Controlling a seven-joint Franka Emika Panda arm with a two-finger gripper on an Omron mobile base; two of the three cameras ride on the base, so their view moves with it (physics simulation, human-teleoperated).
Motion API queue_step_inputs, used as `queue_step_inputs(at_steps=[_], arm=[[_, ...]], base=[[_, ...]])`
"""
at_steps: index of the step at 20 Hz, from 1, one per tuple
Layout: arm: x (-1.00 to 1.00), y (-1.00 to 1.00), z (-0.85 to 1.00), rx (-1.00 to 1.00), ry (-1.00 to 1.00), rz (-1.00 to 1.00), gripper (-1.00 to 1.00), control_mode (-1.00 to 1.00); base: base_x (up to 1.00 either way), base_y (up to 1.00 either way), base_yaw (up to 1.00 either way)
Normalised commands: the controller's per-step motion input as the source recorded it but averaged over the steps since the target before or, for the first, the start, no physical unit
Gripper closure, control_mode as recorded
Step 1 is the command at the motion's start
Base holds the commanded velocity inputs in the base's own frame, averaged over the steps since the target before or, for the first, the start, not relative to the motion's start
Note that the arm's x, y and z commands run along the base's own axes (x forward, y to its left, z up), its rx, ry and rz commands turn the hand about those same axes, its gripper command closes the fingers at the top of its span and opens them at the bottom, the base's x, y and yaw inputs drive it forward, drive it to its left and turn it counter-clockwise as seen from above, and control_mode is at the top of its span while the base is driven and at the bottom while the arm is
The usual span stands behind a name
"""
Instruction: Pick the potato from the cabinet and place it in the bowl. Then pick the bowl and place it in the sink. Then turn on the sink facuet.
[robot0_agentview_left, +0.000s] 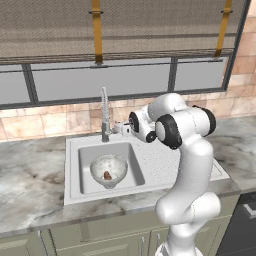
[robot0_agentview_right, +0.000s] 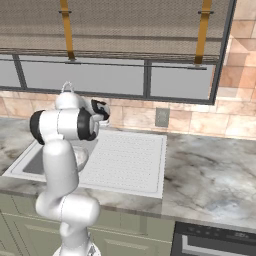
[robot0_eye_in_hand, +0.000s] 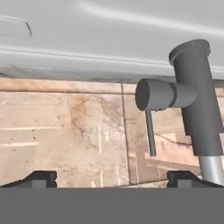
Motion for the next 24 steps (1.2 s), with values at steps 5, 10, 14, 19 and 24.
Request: queue_step_inputs(at_steps=[5, 10, 14, 19, 24], arm=[[0.0, 0.35, -0.2, -0.02, 0.0, 0.0, -1.0, -1.0], [0.0, 0.29, -0.05, 0.0, 0.0, 0.0, -1.0, -1.0], [0.06, 0.23, 0.0, 0.0, 0.0, 0.0, -1.0, -1.0], [0.27, 0.16, -0.05, 0.0, 0.0, -0.02, -1.0, -1.0], [0.45, 0.0, -0.15, 0.0, 0.02, -0.06, -1.0, -1.0]], base=[[0.0, 0.0, 0.0], [0.0, 0.0, 0.0], [0.0, 0.0, 0.0], [0.0, 0.0, 0.0], [0.0, 0.0, 0.0]])
